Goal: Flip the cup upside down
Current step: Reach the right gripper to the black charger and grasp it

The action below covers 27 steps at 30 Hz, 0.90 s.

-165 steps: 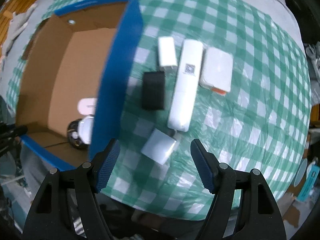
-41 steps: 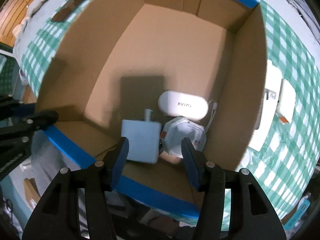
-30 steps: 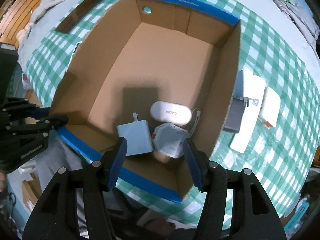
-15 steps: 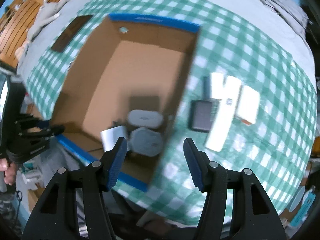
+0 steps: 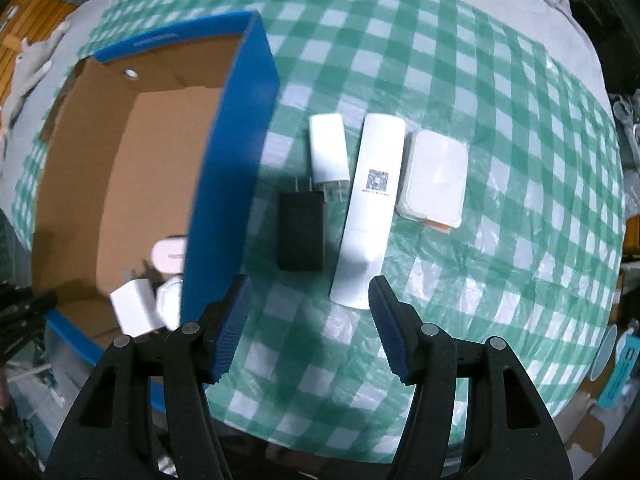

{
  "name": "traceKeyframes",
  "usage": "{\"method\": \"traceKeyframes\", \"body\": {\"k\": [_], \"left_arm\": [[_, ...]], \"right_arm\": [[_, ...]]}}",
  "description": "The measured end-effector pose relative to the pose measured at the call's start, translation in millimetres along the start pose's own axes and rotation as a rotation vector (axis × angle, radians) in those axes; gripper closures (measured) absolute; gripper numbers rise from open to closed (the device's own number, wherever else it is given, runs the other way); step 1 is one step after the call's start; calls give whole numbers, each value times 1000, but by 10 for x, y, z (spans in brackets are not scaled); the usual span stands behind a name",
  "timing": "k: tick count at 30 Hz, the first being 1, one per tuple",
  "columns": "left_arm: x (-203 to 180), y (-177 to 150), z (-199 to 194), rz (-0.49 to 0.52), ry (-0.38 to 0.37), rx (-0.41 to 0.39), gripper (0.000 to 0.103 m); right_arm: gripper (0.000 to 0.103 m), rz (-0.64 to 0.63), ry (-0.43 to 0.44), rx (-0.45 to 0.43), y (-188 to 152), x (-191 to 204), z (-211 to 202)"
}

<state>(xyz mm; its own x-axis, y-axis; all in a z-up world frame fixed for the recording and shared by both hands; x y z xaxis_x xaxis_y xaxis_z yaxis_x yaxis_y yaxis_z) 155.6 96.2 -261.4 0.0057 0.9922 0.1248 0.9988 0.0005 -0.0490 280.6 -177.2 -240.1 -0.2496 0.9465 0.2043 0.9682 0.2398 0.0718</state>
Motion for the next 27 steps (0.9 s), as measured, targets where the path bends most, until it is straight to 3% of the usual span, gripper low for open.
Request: {"method": "traceKeyframes", "body": {"k": [21, 24, 27], "left_arm": [[42, -7, 50, 8, 1, 0, 84], [88, 4, 50, 0, 17, -3, 75], [181, 9, 64, -23, 25, -5, 72]], "right_arm": [[43, -10, -4, 86, -1, 33, 527], [44, -29, 8, 102, -32, 146, 546], [44, -77, 27, 116, -63, 320, 574]]}}
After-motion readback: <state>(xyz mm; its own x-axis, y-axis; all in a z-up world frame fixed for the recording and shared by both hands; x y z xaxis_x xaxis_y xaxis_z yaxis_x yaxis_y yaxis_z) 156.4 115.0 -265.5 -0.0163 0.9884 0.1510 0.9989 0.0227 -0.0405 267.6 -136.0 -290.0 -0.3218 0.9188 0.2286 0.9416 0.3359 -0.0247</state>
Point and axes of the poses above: each gripper's, at about its wrist camera, not at the fingertips, and z roughly the way its jaws point, x to its left, y to its top, the point moved 8 cm from there along z, roughly the way its jaws point, and after that the axes turned 8 degrees about y, right-handed, at the moved point
